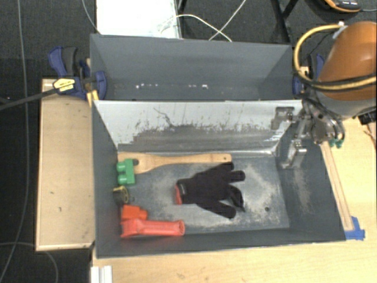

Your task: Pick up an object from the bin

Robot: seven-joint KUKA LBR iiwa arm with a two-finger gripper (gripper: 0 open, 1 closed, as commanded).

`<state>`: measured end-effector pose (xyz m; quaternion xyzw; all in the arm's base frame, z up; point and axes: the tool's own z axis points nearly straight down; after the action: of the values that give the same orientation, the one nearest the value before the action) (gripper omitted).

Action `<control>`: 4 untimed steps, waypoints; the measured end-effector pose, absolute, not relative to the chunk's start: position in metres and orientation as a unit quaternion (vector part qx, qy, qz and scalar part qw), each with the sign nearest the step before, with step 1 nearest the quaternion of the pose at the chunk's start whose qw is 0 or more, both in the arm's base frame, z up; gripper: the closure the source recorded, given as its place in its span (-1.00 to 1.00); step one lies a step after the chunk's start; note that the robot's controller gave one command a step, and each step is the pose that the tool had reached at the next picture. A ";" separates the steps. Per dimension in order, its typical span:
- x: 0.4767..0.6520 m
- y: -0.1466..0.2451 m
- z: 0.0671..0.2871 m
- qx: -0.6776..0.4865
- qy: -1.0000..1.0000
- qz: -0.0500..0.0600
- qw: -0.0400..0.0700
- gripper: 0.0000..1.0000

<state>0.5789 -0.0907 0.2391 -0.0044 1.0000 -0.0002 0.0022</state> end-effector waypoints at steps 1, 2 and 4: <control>0.579 -0.091 0.239 -0.005 1.000 0.000 0.002 -1.00; 0.568 -0.078 0.373 -0.027 1.000 -0.001 0.006 1.00; 0.552 -0.051 0.319 -0.023 1.000 0.000 0.006 1.00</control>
Offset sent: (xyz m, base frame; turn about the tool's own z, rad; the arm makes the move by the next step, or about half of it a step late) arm -0.0121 0.0126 0.1320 -0.0490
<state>0.5516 -0.0514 0.3186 -0.0235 0.9997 -0.0001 0.0063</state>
